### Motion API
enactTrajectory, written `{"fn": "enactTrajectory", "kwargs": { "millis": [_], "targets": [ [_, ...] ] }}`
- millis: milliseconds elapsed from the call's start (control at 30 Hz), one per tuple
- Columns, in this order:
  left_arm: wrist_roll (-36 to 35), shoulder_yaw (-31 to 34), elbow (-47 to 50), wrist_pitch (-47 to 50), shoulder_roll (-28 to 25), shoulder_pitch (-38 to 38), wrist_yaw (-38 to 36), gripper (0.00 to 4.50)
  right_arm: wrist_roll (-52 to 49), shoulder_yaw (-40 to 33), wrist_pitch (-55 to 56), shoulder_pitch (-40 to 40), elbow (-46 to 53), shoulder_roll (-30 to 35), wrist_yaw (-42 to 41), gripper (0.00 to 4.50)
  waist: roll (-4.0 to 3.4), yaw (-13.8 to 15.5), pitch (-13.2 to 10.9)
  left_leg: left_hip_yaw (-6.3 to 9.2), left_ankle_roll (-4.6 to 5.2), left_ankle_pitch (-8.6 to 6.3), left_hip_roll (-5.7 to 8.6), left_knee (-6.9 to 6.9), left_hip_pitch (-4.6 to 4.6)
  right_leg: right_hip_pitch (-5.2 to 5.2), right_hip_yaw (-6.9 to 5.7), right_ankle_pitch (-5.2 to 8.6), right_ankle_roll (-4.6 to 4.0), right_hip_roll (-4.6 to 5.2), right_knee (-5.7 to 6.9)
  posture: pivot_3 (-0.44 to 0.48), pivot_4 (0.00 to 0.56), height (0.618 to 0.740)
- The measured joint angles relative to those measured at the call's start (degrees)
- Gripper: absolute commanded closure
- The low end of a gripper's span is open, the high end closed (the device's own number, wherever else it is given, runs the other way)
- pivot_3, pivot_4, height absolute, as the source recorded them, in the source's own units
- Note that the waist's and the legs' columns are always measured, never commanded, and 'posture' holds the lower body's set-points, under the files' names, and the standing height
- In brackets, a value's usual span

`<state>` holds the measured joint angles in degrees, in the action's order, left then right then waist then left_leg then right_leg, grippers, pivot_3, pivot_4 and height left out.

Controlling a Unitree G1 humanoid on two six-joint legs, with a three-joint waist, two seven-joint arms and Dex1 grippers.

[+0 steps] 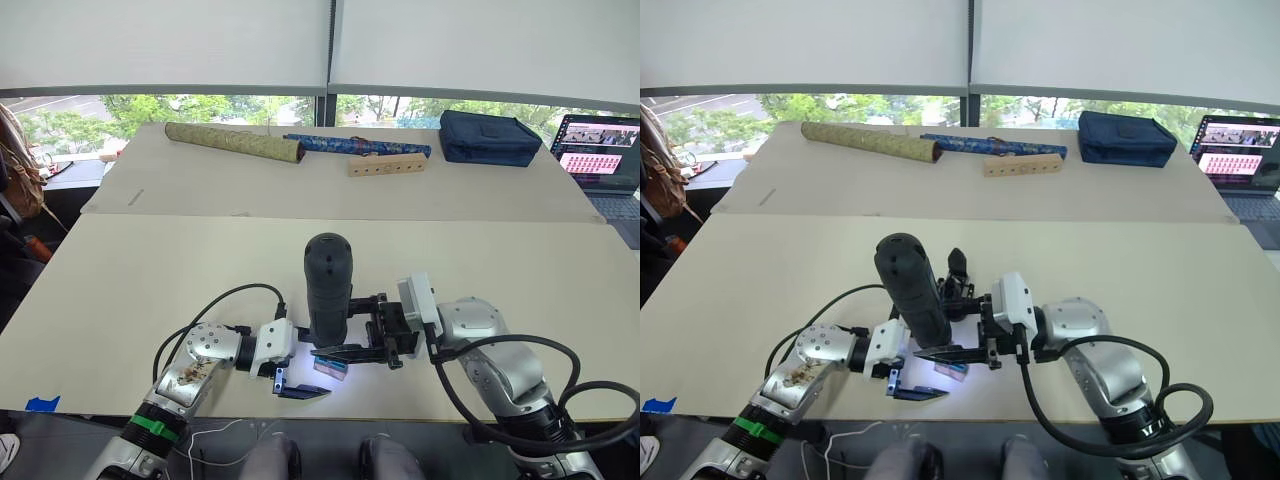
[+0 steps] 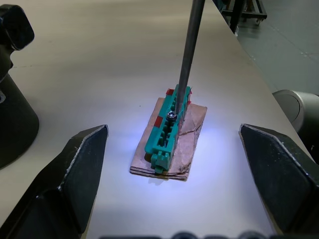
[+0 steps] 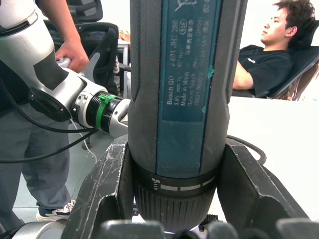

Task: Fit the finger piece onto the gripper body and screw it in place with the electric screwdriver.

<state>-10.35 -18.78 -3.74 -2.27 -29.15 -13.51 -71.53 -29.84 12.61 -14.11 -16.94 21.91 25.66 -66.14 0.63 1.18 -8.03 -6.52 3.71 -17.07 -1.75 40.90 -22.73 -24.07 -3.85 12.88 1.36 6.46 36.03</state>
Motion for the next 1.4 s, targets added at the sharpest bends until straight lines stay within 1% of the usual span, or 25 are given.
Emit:
{"fn": "enactTrajectory", "kwargs": {
  "millis": [1400],
  "targets": [
    [0.0,0.0,0.0,-0.2,-0.1,0.3,0.2,0.02,0.4,-0.4,0.0,0.0,-1.1,0.0,-0.1,2.60,-0.01,-0.1,0.0,0.00,0.00,0.00,0.00,0.00,0.02,0.01,0.00,0.00,0.00,0.00,0.00,0.000,0.150,0.740]
  ]
}}
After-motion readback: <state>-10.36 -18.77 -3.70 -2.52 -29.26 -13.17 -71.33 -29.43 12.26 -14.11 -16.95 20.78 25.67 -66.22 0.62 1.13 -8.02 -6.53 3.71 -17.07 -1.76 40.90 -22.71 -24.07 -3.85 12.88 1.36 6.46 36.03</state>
